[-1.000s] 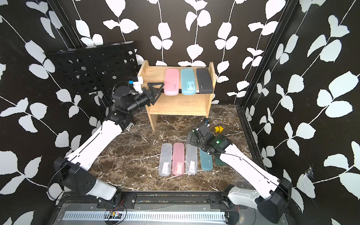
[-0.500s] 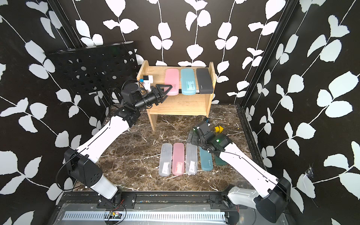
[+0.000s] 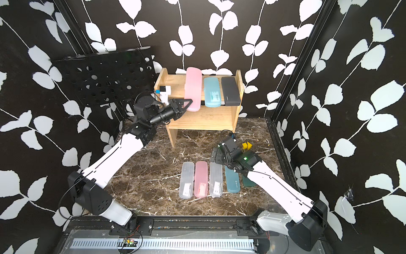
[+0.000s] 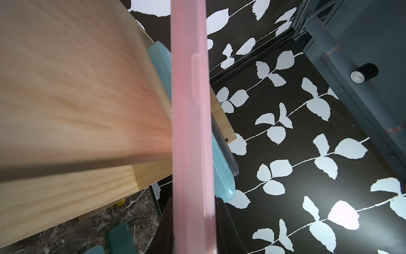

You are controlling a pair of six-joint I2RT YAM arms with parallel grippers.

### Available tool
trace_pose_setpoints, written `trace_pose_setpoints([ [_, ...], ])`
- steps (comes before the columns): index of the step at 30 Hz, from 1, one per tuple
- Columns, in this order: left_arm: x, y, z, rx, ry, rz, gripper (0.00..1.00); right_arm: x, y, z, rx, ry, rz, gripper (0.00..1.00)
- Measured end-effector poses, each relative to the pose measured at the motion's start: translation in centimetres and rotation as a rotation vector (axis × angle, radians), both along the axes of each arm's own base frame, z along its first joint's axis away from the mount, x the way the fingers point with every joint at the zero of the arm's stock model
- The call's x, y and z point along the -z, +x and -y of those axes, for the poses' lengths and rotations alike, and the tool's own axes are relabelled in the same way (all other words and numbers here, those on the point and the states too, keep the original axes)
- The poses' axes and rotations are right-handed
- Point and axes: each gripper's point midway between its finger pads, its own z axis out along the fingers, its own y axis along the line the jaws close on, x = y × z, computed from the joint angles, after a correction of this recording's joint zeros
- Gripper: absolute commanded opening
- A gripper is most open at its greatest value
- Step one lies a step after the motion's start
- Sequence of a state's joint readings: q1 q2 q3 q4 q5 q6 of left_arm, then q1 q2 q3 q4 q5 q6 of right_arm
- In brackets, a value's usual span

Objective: Remove the pencil cases from the shelf
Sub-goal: Pick up the pencil case from the shelf.

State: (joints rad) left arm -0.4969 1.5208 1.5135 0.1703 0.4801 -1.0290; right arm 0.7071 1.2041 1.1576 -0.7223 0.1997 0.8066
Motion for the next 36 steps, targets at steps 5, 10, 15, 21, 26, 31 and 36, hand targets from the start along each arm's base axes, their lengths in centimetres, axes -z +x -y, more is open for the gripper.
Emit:
trace_pose_setpoints([
  [5,2.3,-3.7,-3.3,-0.087,0.159,0.167,0.00,-3.0,-1.1,-4.3,-0.139,0.045,0.113,0.99],
  [10,4.9,-8.9,-7.3,-0.171,0.284,0.366,0.00,-9.3,-3.4,-10.1,-0.315,0.163,0.296,0.99],
  [15,7.4,-12.3,-9.9,-0.224,0.361,0.495,0.00,-16.5,-4.2,-14.3,-0.406,0.305,0.456,0.99],
  [21,8.8,-14.6,-11.6,-0.264,0.392,0.560,0.00,-20.6,-3.8,-20.1,-0.493,0.386,0.543,0.99],
  [26,7.8,-15.8,-12.4,-0.287,0.370,0.601,0.00,-20.4,-3.2,-23.1,-0.528,0.371,0.549,0.99],
  [31,7.5,-16.5,-12.7,-0.284,0.364,0.610,0.00,-20.6,-3.0,-24.7,-0.547,0.365,0.560,0.99],
  [36,8.0,-16.7,-12.7,-0.271,0.375,0.594,0.00,-20.5,-2.8,-25.2,-0.550,0.360,0.563,0.98],
])
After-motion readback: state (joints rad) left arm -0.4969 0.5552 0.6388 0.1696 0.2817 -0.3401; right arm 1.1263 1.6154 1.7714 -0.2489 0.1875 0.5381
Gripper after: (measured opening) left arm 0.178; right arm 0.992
